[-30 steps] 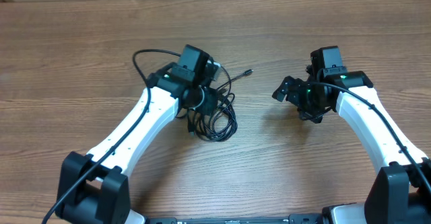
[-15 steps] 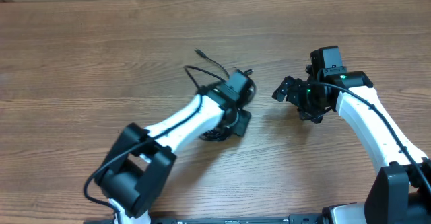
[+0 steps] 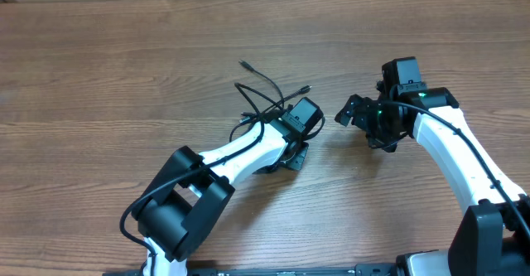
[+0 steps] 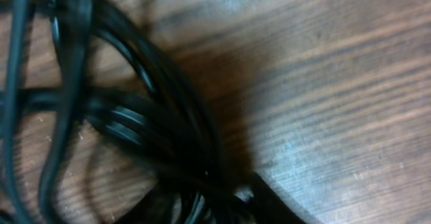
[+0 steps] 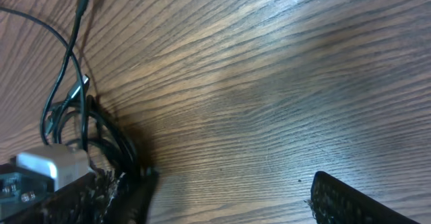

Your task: Untangle cables

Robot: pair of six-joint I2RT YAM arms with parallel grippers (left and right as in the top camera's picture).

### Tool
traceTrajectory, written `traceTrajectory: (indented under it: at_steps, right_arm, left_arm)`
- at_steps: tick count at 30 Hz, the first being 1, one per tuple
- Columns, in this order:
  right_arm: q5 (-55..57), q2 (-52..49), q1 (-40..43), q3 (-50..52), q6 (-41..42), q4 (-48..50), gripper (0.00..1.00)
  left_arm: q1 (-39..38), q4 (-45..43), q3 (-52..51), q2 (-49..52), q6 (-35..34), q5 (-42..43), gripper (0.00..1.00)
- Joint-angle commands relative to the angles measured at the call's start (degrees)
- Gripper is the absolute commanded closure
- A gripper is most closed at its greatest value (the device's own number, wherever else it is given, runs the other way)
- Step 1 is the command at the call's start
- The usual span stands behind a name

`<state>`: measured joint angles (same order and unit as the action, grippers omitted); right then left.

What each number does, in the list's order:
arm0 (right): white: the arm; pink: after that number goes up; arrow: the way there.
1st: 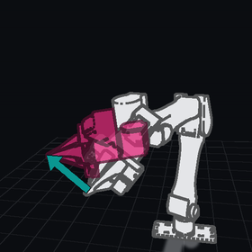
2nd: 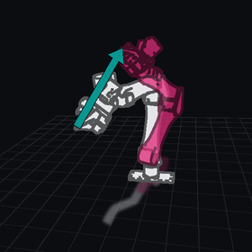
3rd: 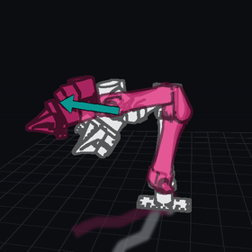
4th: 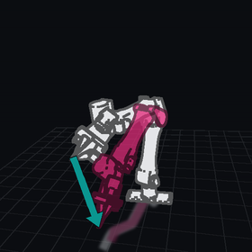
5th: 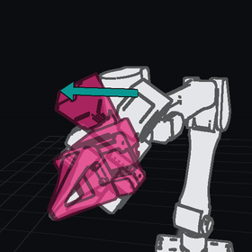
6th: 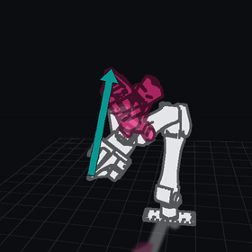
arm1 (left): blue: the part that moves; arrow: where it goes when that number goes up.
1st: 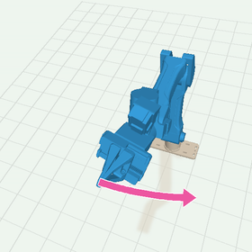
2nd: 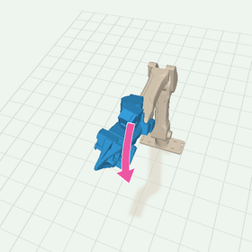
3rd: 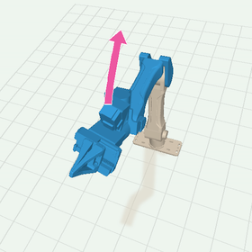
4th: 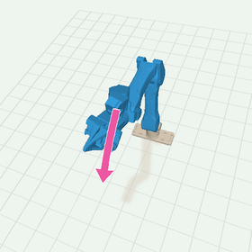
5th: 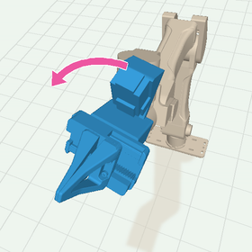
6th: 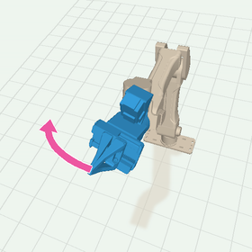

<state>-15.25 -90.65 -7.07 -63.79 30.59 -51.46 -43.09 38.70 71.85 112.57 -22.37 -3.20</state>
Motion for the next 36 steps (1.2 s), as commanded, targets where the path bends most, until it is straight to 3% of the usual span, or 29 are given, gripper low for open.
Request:
traceTrajectory:
  at_steps: [1,2,8,12,15,17,19,22,26,28,30,33,36]
  right_arm:
    - [-0.3,0.0,0.0,-0.3,-0.7,0.1,0.07]
    - [-0.3,0.0,0.0,-0.3,-0.7,0.1,0.07]
    - [-3.8,0.0,0.2,-0.3,-0.7,0.0,0.09]
    - [-11.5,0.0,0.8,-0.3,-1.2,1.6,0.26]
    - [-18.5,0.0,1.0,-0.3,-2.2,3.9,0.44]
    - [-22.4,0.0,1.0,-0.3,-3.8,6.0,0.44]
    - [-26.2,0.0,1.0,-0.3,-8.4,7.7,0.37]
    - [-29.1,0.0,0.6,-0.3,-13.3,8.6,0.3]
    - [-30.0,0.0,-0.5,-0.3,-14.4,10.4,0.28]
    - [-31.9,0.0,-0.9,-0.3,-13.7,12.0,0.28]
    - [-31.5,0.0,-1.2,-0.3,-7.8,13.7,0.29]
    - [-28.7,0.0,-1.2,-0.3,-3.2,14.4,0.29]
    - [-26.3,0.0,-1.2,-0.3,-1.6,14.1,0.3]
  left_arm:
    - [0.2,0.9,2.3,0.4,3.1,0.7,0.91]
    - [0.2,1.6,3.0,0.2,4.0,0.7,0.96]
    - [2.8,13.0,12.6,-2.9,14.0,0.0,0.96]
    - [6.9,20.5,20.1,-5.3,25.8,6.7,0.96]
    - [11.9,25.3,25.2,-6.3,32.2,15.8,0.96]
    - [16.1,27.0,27.7,-6.4,35.3,23.5,0.95]
    - [21.1,27.5,28.9,-6.4,37.9,34.1,0.94]
    - [28.6,28.0,28.5,-6.1,41.7,51.5,0.86]
    - [35.8,32.0,27.7,-4.7,49.3,64.8,0.82]
    - [38.1,35.0,27.4,-4.0,54.1,66.4,0.81]
    - [39.7,37.7,26.9,-3.3,58.2,65.6,0.81]
    - [40.3,38.6,25.8,-2.7,58.6,61.2,0.77]
    - [38.8,38.6,23.5,-2.4,58.6,58.8,0.81]
